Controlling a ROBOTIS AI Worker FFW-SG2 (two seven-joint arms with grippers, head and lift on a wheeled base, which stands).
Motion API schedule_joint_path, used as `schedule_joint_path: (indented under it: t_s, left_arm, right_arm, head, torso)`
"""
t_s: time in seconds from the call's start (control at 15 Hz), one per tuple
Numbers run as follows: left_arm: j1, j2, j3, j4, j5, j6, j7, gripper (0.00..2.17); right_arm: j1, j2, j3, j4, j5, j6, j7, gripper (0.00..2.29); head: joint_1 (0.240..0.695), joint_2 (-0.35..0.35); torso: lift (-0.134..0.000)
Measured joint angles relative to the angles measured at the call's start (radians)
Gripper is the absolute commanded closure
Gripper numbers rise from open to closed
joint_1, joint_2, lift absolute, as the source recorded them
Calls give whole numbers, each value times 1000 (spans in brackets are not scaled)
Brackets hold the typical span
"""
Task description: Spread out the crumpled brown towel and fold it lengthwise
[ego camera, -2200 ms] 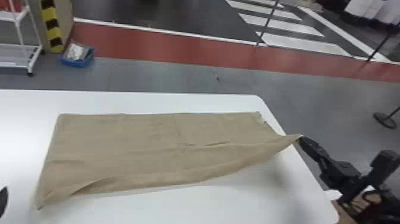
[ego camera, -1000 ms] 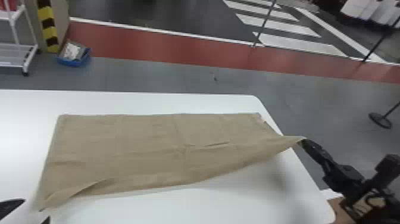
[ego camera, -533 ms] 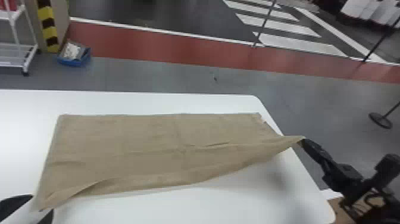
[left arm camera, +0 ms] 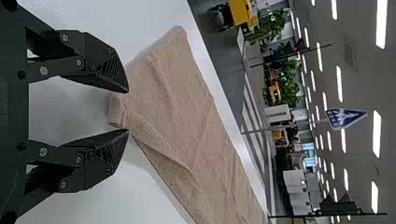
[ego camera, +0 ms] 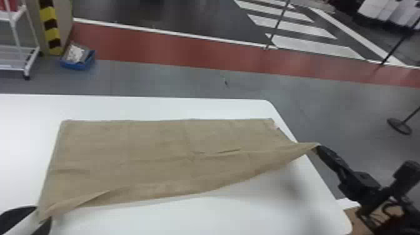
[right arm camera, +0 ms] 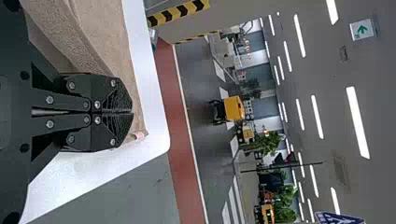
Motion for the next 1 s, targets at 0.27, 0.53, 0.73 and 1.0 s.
schedule_joint_path:
  t_s: [0.27,0.53,0.73,1.0]
  left_arm:
    - [3,1,2,-4,4,-22,1,1089]
    - [7,1,4,-14,13,-37,3,1089]
    - [13,1,13,-24,30,-48,2,1092]
    - [30,-14,79,-67,69,-37,3,1089]
  right_arm:
    - [-1,-1,-1,0,-1,8,0,1420]
    - [-1,-2,-9,0,-5,23,2,1420]
    - [-3,-3,-12,-5,-11,40,12,1420]
    - [-18,-1,-8,-42,-15,90,12,1420]
  head:
    - [695,-350]
    - [695,-350]
    - [695,-350]
    - [695,-350]
  torso:
    - [-124]
    - [-124]
    - [-124]
    - [-124]
